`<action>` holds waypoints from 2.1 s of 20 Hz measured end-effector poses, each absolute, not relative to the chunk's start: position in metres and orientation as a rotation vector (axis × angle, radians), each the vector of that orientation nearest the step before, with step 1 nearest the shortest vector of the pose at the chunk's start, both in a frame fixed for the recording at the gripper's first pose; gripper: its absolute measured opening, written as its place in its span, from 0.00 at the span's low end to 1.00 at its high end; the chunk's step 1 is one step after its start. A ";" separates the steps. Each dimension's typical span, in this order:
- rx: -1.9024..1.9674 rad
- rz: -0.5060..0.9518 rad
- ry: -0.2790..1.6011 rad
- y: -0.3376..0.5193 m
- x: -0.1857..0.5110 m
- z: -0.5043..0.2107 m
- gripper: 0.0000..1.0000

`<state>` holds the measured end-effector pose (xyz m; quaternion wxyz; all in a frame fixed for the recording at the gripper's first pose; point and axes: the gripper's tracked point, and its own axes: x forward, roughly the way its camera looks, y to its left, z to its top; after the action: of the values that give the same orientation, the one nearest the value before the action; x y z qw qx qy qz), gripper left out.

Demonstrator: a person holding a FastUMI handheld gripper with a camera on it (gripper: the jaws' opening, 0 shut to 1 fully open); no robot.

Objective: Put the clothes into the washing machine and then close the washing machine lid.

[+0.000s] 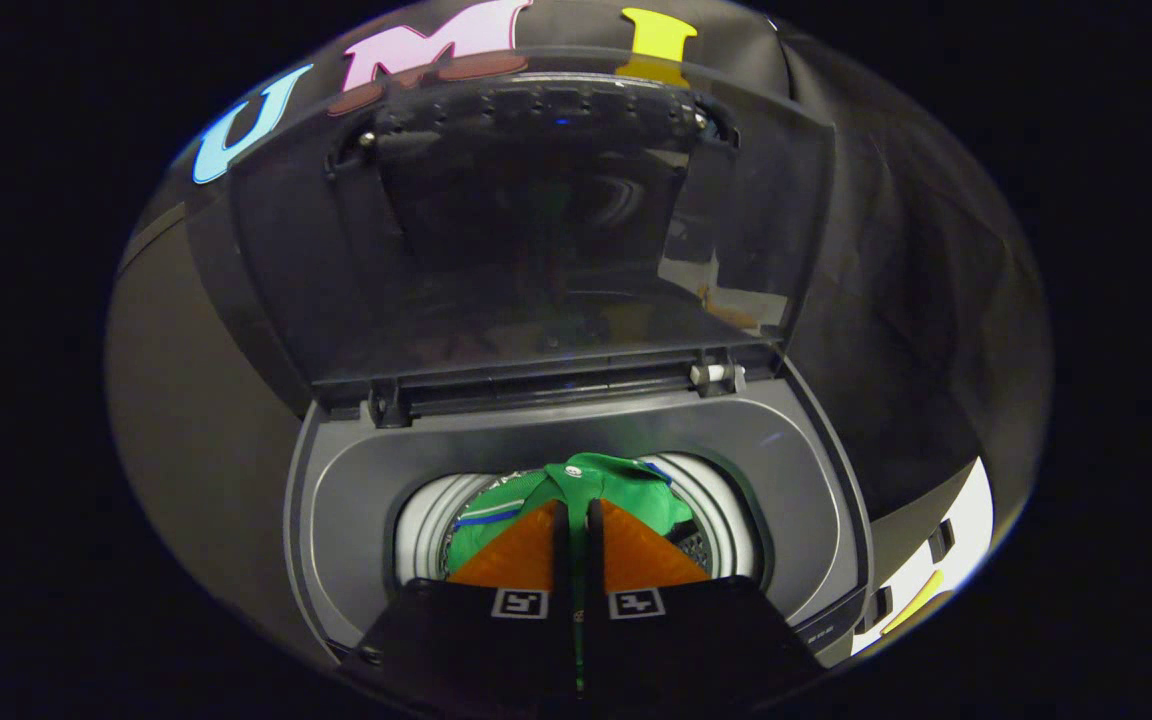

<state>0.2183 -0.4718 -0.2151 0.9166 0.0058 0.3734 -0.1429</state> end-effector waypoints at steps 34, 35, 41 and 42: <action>0.116 -0.255 0.588 -0.466 0.206 -0.105 1.00; 0.121 -0.253 0.573 -0.466 0.209 -0.100 1.00; 0.106 -0.251 0.534 -0.466 0.216 -0.076 1.00; 0.103 -0.252 0.526 -0.466 0.219 -0.072 1.00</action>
<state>0.2194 -0.4663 -0.0715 0.9565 0.0505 0.2590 -0.1242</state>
